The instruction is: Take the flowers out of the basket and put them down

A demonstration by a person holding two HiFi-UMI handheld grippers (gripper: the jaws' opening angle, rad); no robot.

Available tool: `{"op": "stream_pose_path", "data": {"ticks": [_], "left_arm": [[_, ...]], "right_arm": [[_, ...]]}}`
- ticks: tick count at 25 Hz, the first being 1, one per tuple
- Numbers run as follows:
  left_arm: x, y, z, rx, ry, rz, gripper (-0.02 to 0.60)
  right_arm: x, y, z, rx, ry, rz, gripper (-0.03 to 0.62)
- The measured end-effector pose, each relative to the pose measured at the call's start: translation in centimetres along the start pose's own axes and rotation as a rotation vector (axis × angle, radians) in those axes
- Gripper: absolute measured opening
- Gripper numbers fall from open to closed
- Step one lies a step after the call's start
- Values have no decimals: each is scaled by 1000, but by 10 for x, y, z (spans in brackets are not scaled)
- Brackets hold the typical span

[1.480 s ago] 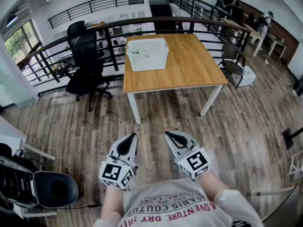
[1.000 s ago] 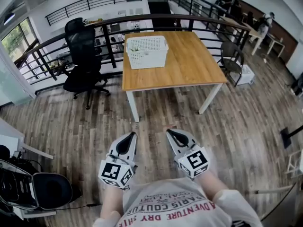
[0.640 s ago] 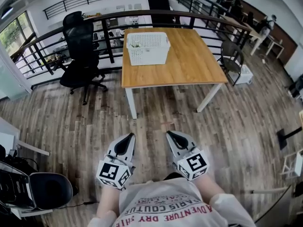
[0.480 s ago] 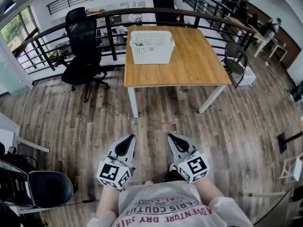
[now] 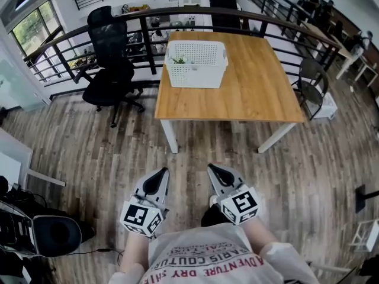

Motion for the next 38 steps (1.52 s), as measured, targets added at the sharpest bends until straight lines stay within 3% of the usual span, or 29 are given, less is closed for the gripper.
{"op": "stream_pose_path", "data": {"ticks": [8,17,23,32,38], "left_arm": [[27,-32,-124,92,-56,22,23],[23,-31,-218,118,-24,51,23],[27,17,-285,87,-52,64,23],[65,148,-412,-26,-75,29,23],[80,202,-461,-53,-48,11,23]], "right_arm": [[36,-142,-15,109,20,59,26],[36,-241,-43,125,73,39,26],[42,-282,-102,107,72,68,26],[84,-345,-249,25,60,89,26],[94,-381,-312,-11,65,69,26]]}}
Point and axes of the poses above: the fingertips, and each gripper's own axes: z backward along the fingers, y to its left, x out of its top, the point moved 10 cm from there along z, backward along the fingers, and after that the axes turned 11 degrees about x, right-handed, at the moved point
